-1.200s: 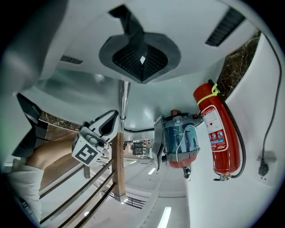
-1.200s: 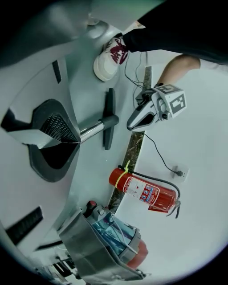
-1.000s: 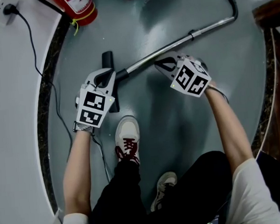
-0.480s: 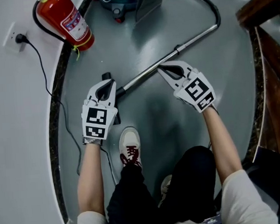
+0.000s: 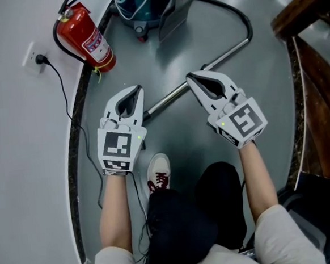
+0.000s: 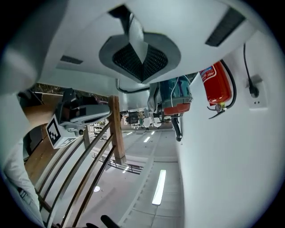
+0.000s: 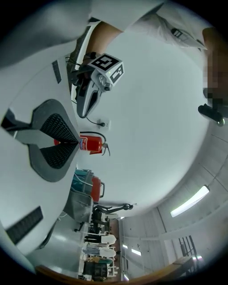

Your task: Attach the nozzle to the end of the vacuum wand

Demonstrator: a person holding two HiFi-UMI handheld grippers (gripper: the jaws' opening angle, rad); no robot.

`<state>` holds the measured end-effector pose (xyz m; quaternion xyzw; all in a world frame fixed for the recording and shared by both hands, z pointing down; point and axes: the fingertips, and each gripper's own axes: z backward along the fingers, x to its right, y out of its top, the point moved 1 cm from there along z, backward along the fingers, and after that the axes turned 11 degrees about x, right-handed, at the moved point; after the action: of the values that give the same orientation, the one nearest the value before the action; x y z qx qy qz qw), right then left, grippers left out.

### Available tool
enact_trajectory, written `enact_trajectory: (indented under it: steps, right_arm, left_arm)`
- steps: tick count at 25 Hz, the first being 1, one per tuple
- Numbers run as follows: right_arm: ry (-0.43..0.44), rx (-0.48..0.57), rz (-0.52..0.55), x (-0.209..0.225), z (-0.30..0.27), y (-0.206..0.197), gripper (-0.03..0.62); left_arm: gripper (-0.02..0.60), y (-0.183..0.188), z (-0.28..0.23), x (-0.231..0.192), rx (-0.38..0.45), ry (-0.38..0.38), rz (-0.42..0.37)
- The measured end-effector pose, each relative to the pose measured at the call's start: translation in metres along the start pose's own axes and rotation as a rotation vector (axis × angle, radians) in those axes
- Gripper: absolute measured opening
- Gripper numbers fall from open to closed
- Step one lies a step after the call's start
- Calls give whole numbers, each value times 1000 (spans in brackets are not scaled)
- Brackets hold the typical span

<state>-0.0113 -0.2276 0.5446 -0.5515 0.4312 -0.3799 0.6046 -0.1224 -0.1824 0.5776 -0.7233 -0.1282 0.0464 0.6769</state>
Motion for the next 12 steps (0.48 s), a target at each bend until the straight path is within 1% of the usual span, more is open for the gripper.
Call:
enact_trajectory:
  steps: [5,9,12]
  right_arm:
    - [-5,84,36,7,-3,61,26]
    - [-21,139,61,12,-2,103,26]
    - [-41,155,64,16,-3,135,26]
  left_arm:
    - [0,61,-10,3,67,-15,-45]
    - [0,107,-11,3,112,-24,-40]
    - [0,145,-11,1,141,-28,-39]
